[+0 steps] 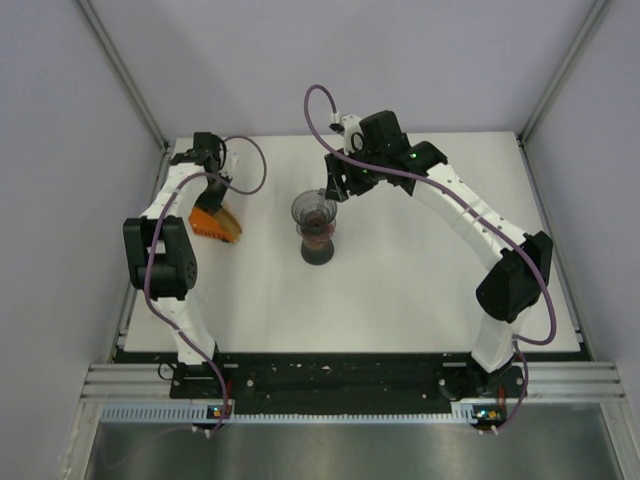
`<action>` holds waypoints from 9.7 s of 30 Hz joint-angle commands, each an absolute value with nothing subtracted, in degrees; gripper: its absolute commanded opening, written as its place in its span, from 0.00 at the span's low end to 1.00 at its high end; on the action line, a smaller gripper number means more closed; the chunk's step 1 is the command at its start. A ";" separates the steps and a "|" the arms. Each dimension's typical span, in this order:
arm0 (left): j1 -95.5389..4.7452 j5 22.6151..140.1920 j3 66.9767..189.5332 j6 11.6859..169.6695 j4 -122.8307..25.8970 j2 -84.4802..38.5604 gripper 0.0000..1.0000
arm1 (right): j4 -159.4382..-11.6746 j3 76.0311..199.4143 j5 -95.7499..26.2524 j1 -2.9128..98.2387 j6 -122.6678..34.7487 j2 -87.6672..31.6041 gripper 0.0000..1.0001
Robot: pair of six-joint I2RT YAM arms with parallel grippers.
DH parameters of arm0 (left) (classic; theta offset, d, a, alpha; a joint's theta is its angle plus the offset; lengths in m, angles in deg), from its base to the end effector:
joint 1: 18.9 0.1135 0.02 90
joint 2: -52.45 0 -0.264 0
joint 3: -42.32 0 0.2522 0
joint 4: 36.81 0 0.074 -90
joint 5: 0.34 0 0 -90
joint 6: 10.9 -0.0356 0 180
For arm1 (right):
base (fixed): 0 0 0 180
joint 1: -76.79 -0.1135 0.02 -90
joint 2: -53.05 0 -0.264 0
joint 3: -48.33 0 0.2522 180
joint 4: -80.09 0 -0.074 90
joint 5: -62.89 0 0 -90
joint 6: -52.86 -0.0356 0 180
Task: Place the coffee filter in the dripper
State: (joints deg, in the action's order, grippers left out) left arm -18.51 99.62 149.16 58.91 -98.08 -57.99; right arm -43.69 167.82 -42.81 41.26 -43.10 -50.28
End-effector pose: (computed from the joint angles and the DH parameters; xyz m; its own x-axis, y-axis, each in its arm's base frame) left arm 0.4102 0.0089 0.2463 -0.8774 0.3340 -0.3445 0.2372 0.9260 0.2935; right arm 0.3248 0.2438 0.3709 -0.5965 -0.3031 -0.7432 -0.6697 0.6983 0.2527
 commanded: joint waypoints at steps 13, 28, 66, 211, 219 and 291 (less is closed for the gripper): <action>-18.37 93.45 148.99 58.62 -96.80 -51.89 0.00 | -45.46 168.00 -43.46 40.40 -42.77 -47.67 0.60; -18.46 96.52 149.25 67.93 -96.97 -53.63 0.34 | -45.55 167.82 -43.37 40.40 -42.95 -46.97 0.60; -20.39 88.17 150.04 48.61 -105.32 -54.25 0.49 | -45.63 166.24 -43.46 40.40 -42.51 -46.62 0.61; -6.42 85.98 132.90 95.09 -85.79 -22.89 0.00 | -49.49 171.25 -28.88 30.67 -33.47 -38.45 0.60; -6.50 81.76 134.13 94.66 -97.05 -16.99 0.00 | -65.20 169.15 -38.32 14.57 -25.79 -40.02 0.48; -6.68 87.20 125.96 88.33 -87.58 -23.22 0.00 | -67.71 167.56 -34.51 15.44 -39.35 -45.84 0.00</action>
State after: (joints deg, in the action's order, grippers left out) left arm -6.62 85.92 127.18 89.12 -93.60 -21.27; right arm -73.40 167.69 -36.41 13.00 -42.40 -52.53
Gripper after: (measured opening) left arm 0.015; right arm 0.004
